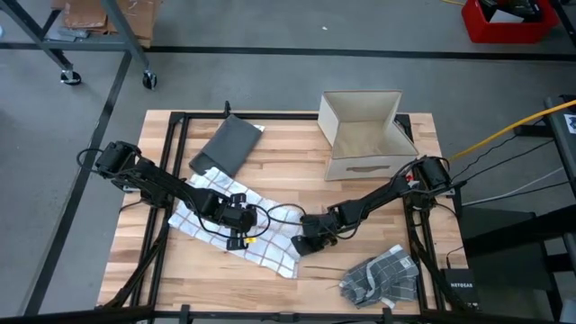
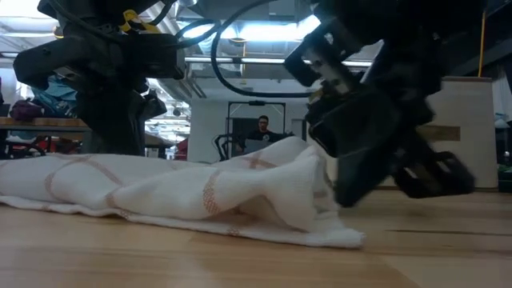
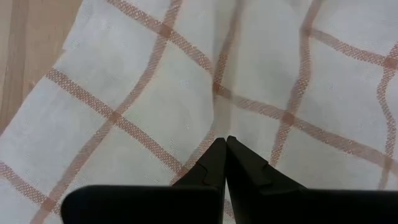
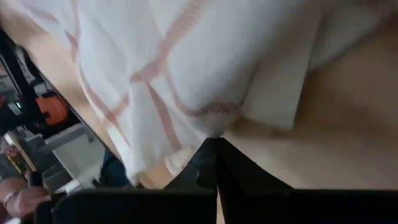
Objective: Fold towel
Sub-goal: Fold the white kitchen towel
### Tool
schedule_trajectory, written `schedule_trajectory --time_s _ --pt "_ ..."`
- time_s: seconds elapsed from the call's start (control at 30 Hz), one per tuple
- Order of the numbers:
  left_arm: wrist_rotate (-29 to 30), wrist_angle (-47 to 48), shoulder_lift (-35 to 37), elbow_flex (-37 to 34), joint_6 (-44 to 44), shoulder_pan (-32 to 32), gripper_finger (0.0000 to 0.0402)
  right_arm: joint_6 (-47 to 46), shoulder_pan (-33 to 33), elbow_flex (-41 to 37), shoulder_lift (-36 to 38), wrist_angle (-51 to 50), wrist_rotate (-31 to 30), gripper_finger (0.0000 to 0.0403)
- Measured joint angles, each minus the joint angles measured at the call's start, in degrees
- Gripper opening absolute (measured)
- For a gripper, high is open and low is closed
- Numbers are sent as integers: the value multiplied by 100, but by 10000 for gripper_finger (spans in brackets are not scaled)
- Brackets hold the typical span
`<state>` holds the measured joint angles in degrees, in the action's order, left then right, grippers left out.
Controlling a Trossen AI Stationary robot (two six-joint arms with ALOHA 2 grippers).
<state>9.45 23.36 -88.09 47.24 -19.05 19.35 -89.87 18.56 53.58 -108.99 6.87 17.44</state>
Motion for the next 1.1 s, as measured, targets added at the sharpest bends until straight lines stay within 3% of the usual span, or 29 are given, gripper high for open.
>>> schedule_trajectory --time_s 0.27,0.5,0.83,1.1 --pt "2 0 0 0 26 -2 1 -605 528 0 0 -162 21 3" --pt "83 -54 4 4 155 0 1 -606 711 0 2 -39 -38 15" --pt "102 -74 631 104 -103 101 1 737 377 4 657 132 -1478 11" --pt "-48 -918 313 103 -470 496 1 1572 -397 2 734 -485 -2035 5"
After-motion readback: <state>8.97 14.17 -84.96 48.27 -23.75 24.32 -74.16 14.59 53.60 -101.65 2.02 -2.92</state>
